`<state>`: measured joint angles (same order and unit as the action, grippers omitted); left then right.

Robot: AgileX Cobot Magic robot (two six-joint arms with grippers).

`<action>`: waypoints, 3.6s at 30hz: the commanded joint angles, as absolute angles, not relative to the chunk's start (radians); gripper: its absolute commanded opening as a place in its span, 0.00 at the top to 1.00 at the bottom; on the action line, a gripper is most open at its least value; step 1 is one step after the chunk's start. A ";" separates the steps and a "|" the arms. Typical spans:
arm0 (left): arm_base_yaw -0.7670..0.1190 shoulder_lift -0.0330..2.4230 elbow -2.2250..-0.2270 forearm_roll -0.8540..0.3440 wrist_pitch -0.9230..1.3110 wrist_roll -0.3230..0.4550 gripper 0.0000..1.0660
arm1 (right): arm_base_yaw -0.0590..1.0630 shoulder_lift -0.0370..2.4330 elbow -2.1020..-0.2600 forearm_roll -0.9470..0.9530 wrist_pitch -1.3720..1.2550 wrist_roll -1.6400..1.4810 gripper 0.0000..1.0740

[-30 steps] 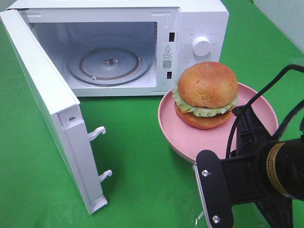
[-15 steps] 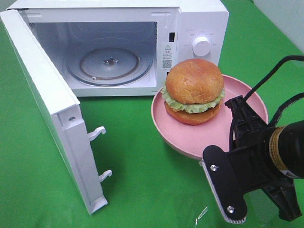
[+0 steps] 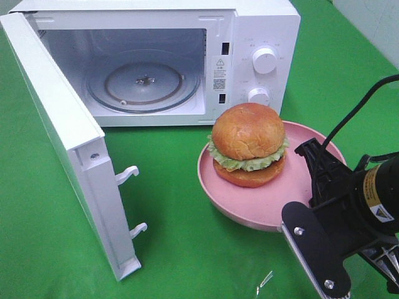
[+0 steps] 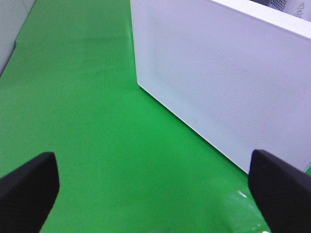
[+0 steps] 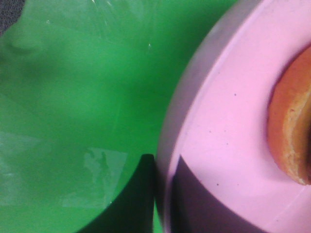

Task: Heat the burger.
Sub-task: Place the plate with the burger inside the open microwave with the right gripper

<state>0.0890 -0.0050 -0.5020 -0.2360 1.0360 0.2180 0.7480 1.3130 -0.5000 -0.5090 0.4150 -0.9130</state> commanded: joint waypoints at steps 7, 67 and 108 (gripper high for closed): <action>0.092 -0.023 -0.500 -0.236 1.030 0.218 0.08 | 0.662 1.308 -0.503 -0.377 0.330 -1.147 1.00; 0.092 -0.023 -0.500 -0.236 1.030 0.218 0.08 | 0.666 1.484 -0.734 -0.068 0.212 -1.553 1.00; 0.092 -0.023 -0.500 -0.236 1.030 0.219 0.08 | 0.701 1.773 -1.084 -0.006 0.316 -1.550 1.00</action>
